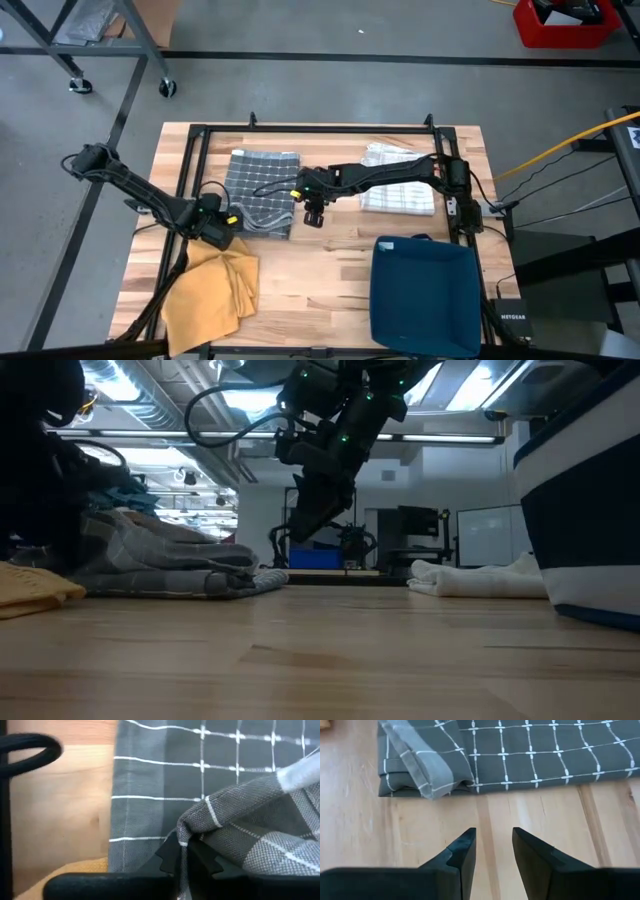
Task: Fold towel
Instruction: Fold the gray towel
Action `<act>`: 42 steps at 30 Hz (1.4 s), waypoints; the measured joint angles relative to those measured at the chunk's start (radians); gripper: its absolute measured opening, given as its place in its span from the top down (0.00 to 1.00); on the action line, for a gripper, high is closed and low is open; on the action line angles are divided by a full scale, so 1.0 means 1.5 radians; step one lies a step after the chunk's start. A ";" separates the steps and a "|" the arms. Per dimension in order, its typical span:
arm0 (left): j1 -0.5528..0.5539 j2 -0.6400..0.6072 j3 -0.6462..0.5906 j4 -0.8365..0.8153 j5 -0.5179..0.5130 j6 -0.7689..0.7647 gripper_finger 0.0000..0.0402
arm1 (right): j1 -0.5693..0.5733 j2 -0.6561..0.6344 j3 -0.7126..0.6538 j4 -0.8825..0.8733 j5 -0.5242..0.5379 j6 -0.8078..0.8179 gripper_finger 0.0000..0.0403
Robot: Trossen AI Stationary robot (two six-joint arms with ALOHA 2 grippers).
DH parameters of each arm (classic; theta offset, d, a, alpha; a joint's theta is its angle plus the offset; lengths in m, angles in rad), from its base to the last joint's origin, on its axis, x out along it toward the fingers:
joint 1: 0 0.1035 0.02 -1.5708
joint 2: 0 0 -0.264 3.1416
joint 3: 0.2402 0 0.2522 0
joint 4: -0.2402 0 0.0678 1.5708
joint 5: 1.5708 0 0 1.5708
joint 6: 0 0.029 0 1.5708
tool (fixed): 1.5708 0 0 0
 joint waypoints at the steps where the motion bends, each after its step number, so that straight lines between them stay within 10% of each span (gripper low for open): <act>1: 0.000 0.003 0.000 0.007 0.001 0.020 0.94 | 0.000 0.000 0.000 0.000 0.002 0.001 0.67; 12: 0.003 0.060 0.000 -0.023 -0.019 -0.182 0.64 | 0.000 0.000 0.000 0.001 -0.049 -0.001 0.67; 34: 0.083 -0.019 0.001 -0.024 -0.285 -0.203 0.82 | 0.001 0.000 0.000 0.030 -0.228 -0.069 0.67; 42: 0.083 -0.099 0.001 0.081 -0.295 0.020 0.83 | 0.009 0.006 0.001 0.174 -0.212 -0.072 0.67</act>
